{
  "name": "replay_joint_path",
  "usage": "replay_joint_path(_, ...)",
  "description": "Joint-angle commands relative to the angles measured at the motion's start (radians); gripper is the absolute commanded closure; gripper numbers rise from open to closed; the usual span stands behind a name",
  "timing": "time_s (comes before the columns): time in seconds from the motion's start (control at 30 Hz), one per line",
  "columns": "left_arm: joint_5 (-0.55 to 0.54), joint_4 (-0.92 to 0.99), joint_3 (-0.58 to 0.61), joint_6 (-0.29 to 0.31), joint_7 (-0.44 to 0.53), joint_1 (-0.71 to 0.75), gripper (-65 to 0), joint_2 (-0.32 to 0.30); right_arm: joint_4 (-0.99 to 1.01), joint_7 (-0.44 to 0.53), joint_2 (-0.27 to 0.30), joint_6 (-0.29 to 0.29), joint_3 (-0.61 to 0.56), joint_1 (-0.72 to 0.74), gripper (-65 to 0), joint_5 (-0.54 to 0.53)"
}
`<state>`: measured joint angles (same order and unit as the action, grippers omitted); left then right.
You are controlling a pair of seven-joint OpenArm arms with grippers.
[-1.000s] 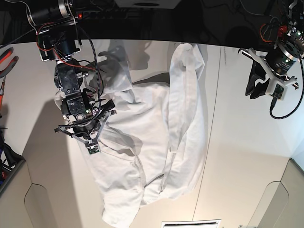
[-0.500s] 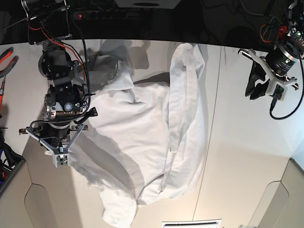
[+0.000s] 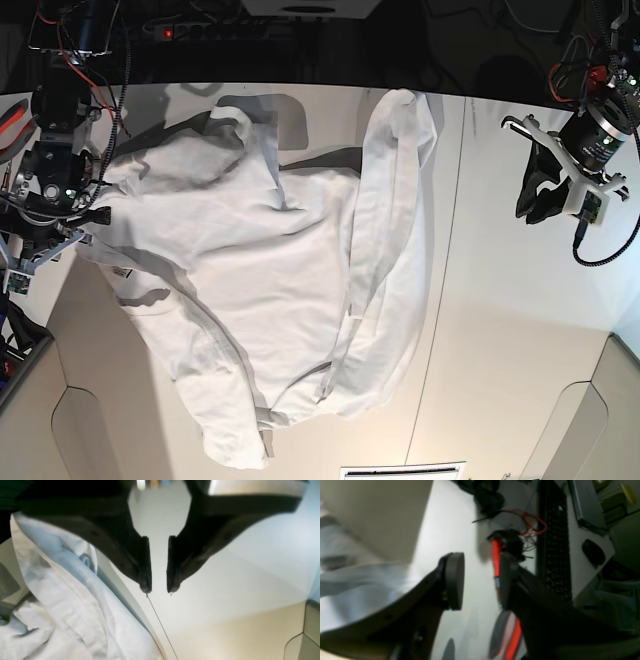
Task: Layout the t-shirt on the table in an organized manner, then fold the t-shirt properly
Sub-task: 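Reach the left gripper to the shirt's sleeve and grasp it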
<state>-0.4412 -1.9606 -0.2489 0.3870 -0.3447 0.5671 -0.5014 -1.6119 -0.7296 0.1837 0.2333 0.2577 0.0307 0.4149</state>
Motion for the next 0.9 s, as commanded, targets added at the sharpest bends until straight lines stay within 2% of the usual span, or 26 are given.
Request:
replay_joint_path(0.0, -0.012, -0.013, -0.008, 0.0, 0.018, -0.002, -14.7, -0.014, -0.018, 0.022, 0.03, -0.003, 0.014, 0.019, -19.6, -0.004)
replay_joint_path(0.07, -0.012, -0.013, -0.008, 0.001, 0.018, -0.002, -14.7, -0.014, -0.019, 0.018, 0.051, -0.007, 0.021, 0.027, -15.0, -0.064)
replay_joint_path(0.13, -0.012, -0.013, -0.008, 0.004, 0.019, -0.002, -14.7, -0.014, -0.03, 0.015, 0.056, -0.06, 0.021, 0.029, -9.1, -0.16)
replay_joint_path(0.2, -0.012, -0.013, -0.008, 0.042, 0.021, -0.005, -14.7, -0.014, -0.048, 0.014, 0.043, -0.155, 0.019, 0.029, -4.5, -0.303)
replay_joint_path(0.33, -0.012, -0.013, -0.007, 0.109, 0.034, -0.014, -14.7, -0.014, -0.058, 0.014, -0.021, -0.404, 0.004, 0.027, -1.0, -0.58)
replay_joint_path(0.4, -0.011, -0.013, -0.007, 0.111, 0.034, -0.025, -15.1, -0.014, -0.058, 0.005, -0.067, -0.513, -0.015, 0.027, -1.0, -0.67)
replay_joint_path(0.47, -0.012, -0.013, -0.007, 0.112, 0.032, -0.032, -18.4, -0.014, -0.058, -0.029, -0.103, -0.586, -0.048, 0.027, -1.0, -0.718)
replay_joint_path(0.57, -0.012, -0.013, 0.0, 0.111, 0.014, -0.032, -27.4, -0.014, -0.049, -0.053, -0.134, -0.6, -0.105, 0.027, -1.0, -0.701)
replay_joint_path(0.63, -0.012, -0.013, 0.021, 0.11, 0.0, -0.032, -27.8, -0.014, -0.033, -0.037, -0.134, -0.596, -0.14, 0.027, -1.1, -0.647)
replay_joint_path(0.73, -0.009, 0.004, 0.084, 0.047, 0.0, -0.04, -27.7, -0.014, 0.004, -0.001, -0.134, -0.592, -0.164, 0.027, -1.1, -0.544)
replay_joint_path(0.87, 0.019, 0.071, 0.196, -0.012, -0.027, -0.094, -27.7, -0.013, 0.093, 0.005, -0.133, -0.497, -0.166, 0.027, -1.0, -0.484)
